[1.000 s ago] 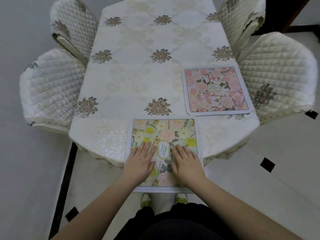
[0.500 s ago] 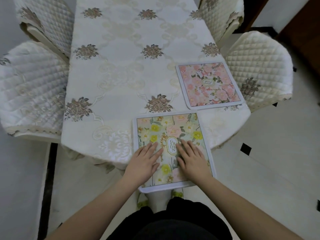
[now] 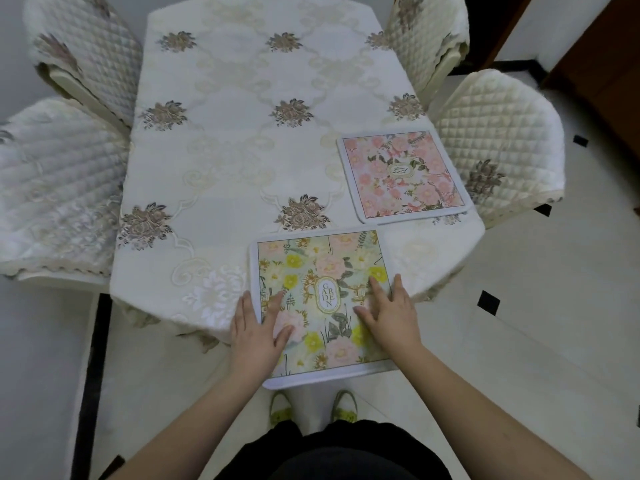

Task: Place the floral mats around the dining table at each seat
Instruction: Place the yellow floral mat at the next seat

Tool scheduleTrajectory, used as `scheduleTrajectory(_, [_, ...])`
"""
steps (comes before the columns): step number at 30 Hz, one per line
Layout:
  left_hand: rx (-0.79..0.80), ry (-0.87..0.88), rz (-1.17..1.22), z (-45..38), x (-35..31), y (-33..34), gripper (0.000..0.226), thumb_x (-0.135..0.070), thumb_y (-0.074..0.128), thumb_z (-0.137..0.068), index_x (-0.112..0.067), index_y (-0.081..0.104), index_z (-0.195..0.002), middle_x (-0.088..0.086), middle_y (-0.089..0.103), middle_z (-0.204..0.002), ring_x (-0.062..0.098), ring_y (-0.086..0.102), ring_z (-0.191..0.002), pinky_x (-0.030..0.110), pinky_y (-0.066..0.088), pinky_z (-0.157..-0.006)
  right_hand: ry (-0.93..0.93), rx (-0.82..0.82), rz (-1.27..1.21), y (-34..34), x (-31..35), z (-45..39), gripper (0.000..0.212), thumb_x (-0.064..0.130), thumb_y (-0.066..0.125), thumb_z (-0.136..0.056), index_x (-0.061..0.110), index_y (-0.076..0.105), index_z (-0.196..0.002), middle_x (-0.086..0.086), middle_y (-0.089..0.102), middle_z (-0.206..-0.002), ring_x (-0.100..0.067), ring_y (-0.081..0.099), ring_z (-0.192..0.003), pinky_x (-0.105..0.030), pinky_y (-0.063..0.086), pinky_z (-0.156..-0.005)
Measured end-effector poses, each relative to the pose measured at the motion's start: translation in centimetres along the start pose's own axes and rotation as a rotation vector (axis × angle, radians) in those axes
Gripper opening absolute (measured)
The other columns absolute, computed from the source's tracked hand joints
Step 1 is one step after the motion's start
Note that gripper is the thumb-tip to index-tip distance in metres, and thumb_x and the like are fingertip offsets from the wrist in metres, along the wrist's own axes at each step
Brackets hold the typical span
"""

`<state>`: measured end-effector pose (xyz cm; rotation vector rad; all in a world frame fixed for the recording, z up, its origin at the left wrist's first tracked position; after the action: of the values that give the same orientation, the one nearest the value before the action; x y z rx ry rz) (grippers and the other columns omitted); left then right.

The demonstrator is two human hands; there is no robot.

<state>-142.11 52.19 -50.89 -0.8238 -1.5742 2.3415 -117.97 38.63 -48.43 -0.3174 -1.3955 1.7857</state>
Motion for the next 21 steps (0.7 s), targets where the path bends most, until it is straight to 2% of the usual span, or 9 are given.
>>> scheduleTrajectory(5, [-0.012, -0.127, 0.156, 0.0, -1.1, -0.5, 0.072, -0.042, 0.051, -0.096, -0.028, 0.014, -0.157, 0.015, 0.003, -0.165, 0.031, 0.001, -0.152, 0.048, 0.009, -0.12, -0.031, -0.048, -0.067, -0.4, -1.0, -0.1, 0.075, 0.065, 0.049, -0.089, 0.031, 0.027, -0.152, -0.01, 0.01, -0.163, -0.028, 0.011, -0.149, -0.042, 0.008, -0.119])
scheduleTrajectory(11, [-0.111, -0.166, 0.293, 0.6, -2.0, -2.4, 0.065, -0.022, 0.052, -0.098, -0.02, 0.023, -0.156, 0.006, 0.008, -0.166, 0.021, 0.009, -0.151, 0.042, 0.014, -0.12, -0.112, -0.111, -0.256, -1.6, -2.9, -0.3, 0.072, 0.053, 0.048, -0.095, 0.02, 0.022, -0.154, -0.001, 0.027, -0.159, -0.023, 0.022, -0.147, -0.039, 0.015, -0.119])
scheduleTrajectory(13, [-0.125, -0.162, 0.352, 1.2, -2.6, -3.3, 0.063, -0.019, 0.051, -0.099, -0.02, 0.024, -0.155, -0.001, 0.007, -0.166, -0.001, 0.029, -0.133, 0.032, 0.03, -0.109, -0.124, -0.109, -0.285, -1.8, -2.9, -0.1, 0.07, 0.047, 0.048, -0.097, 0.017, 0.021, -0.154, -0.001, 0.028, -0.159, -0.023, 0.021, -0.147, -0.036, 0.015, -0.118])
scheduleTrajectory(15, [-0.106, -0.171, 0.436, 1.8, -3.3, -3.7, 0.061, -0.015, 0.05, -0.101, -0.021, 0.024, -0.155, -0.007, 0.007, -0.165, -0.022, 0.03, -0.094, 0.019, 0.032, -0.089, -0.118, -0.1, -0.322, -1.9, -2.8, 0.1, 0.068, 0.044, 0.047, -0.098, 0.015, 0.022, -0.154, -0.002, 0.028, -0.159, -0.022, 0.021, -0.147, -0.034, 0.015, -0.117])
scheduleTrajectory(16, [-0.109, -0.173, 0.467, 1.8, -3.5, -3.9, 0.06, -0.013, 0.049, -0.101, -0.021, 0.024, -0.155, -0.008, 0.008, -0.164, -0.025, 0.03, -0.09, 0.014, 0.03, -0.086, -0.116, -0.1, -0.349, -2.0, -2.7, 0.2, 0.067, 0.042, 0.047, -0.099, 0.015, 0.023, -0.154, -0.002, 0.028, -0.159, -0.022, 0.023, -0.146, -0.034, 0.016, -0.117])
scheduleTrajectory(17, [-0.13, -0.17, 0.489, 1.8, -3.6, -4.1, 0.06, -0.012, 0.048, -0.101, -0.022, 0.025, -0.155, -0.007, 0.011, -0.163, -0.029, 0.031, -0.099, 0.009, 0.027, -0.089, -0.119, -0.103, -0.385, -2.2, -2.6, 0.3, 0.065, 0.04, 0.048, -0.099, 0.014, 0.024, -0.154, -0.002, 0.03, -0.158, -0.021, 0.025, -0.145, -0.034, 0.018, -0.117])
scheduleTrajectory(18, [-0.163, -0.162, 0.501, 1.7, -3.6, -4.3, 0.06, -0.011, 0.049, -0.101, -0.021, 0.025, -0.155, -0.006, 0.016, -0.163, -0.024, 0.029, -0.119, 0.007, 0.024, -0.097, -0.122, -0.108, -0.436, -2.4, -2.5, 0.4, 0.064, 0.037, 0.049, -0.099, 0.014, 0.025, -0.154, -0.002, 0.032, -0.157, -0.02, 0.028, -0.143, -0.032, 0.02, -0.116])
scheduleTrajectory(19, [-0.191, -0.172, 0.522, 1.7, -3.5, -4.5, 0.061, -0.01, 0.049, -0.1, -0.021, 0.025, -0.155, -0.005, 0.021, -0.162, -0.009, 0.027, -0.136, 0.012, 0.022, -0.107, -0.127, -0.112, -0.491, -2.7, -2.4, 0.5, 0.062, 0.034, 0.05, -0.1, 0.014, 0.026, -0.153, -0.001, 0.033, -0.156, -0.018, 0.031, -0.142, -0.029, 0.022, -0.115])
scheduleTrajectory(21, [-0.203, -0.256, 0.608, 1.6, -2.6, -4.3, 0.065, -0.013, 0.053, -0.099, -0.022, 0.023, -0.156, -0.004, 0.033, -0.157, 0.014, 0.035, -0.141, 0.032, 0.031, -0.115, -0.124, -0.115, -0.588, -3.2, -2.2, 0.8, 0.058, 0.024, 0.052, -0.099, 0.016, 0.029, -0.153, 0.003, 0.035, -0.155, -0.014, 0.033, -0.141, -0.027, 0.025, -0.114])
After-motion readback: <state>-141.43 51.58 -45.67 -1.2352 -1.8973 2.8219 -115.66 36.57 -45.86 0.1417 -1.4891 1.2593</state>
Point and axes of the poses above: each hand's wrist, its own z-axis away from the middle knuckle, its own y-axis out of the palm, x = y × z, the point moved 5 cm from there along -z, towards the middle knuckle
